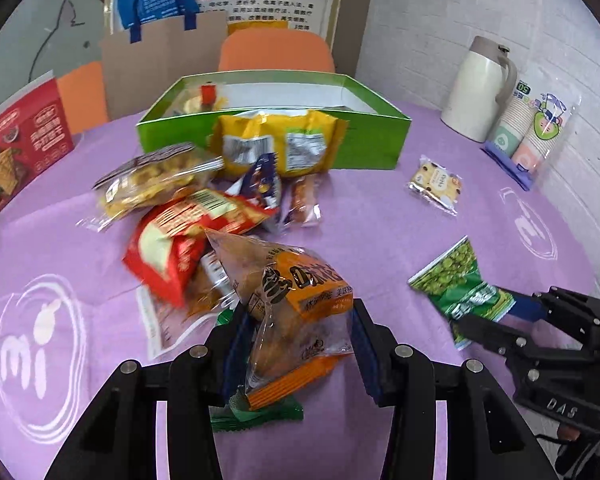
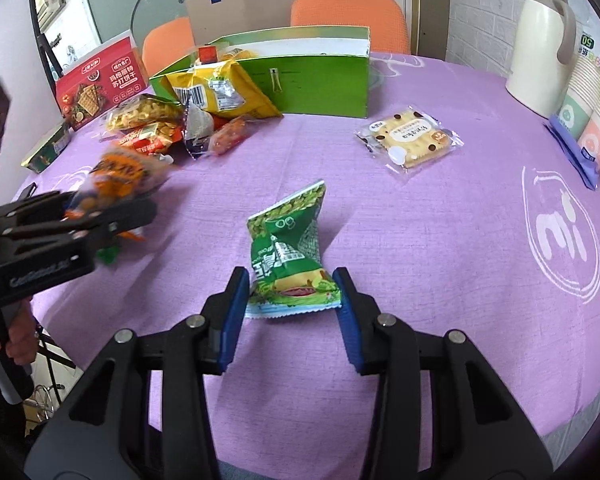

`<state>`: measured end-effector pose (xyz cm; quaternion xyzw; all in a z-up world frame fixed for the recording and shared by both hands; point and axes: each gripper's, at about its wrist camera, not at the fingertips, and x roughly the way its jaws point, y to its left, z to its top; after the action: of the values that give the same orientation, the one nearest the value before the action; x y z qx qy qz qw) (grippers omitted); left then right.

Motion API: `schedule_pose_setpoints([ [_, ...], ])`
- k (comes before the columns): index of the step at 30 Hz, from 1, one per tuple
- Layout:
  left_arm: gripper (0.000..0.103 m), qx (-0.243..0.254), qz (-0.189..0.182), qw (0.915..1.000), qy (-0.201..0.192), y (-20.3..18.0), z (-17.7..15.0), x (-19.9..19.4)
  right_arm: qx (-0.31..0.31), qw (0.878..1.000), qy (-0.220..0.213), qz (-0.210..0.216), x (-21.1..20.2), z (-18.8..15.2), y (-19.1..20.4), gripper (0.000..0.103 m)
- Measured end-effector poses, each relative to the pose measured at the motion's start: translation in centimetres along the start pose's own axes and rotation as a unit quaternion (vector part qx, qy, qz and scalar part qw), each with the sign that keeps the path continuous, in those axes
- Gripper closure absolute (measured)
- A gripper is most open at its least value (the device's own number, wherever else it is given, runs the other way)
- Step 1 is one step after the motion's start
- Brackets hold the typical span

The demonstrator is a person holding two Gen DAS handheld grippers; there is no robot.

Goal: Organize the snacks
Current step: 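Grasp the green wrapped packet with the right gripper while the left grasps the orange-labelled bag, then carry both packets into the green box and open both grippers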

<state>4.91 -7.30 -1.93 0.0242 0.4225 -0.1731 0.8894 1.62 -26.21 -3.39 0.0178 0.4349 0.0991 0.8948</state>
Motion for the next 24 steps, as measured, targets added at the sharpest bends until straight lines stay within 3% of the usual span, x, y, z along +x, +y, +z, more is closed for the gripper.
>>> schedule_pose_setpoints([
  [8,0.054,-0.009,0.038,0.9991,-0.015,2.1,-2.1,-1.7,-0.002,1.0,0.001,0.002,-0.2,0.0,0.7,0.058],
  [14,0.048,-0.019,0.015,0.9996,-0.016,2.8,-2.6,-2.4,-0.01,1.0,-0.01,0.003,-1.3,0.0,1.2,0.058],
  [21,0.036,-0.042,-0.026,0.9988,-0.004,3.5,-2.5,-2.4,-0.018,1.0,-0.013,-0.001,-1.4,0.5,1.1,0.048],
  [24,0.035,-0.042,-0.012,0.9991,0.001,3.8,-2.1,-1.9,-0.014,1.0,-0.003,-0.003,-0.4,0.7,0.9,0.047],
])
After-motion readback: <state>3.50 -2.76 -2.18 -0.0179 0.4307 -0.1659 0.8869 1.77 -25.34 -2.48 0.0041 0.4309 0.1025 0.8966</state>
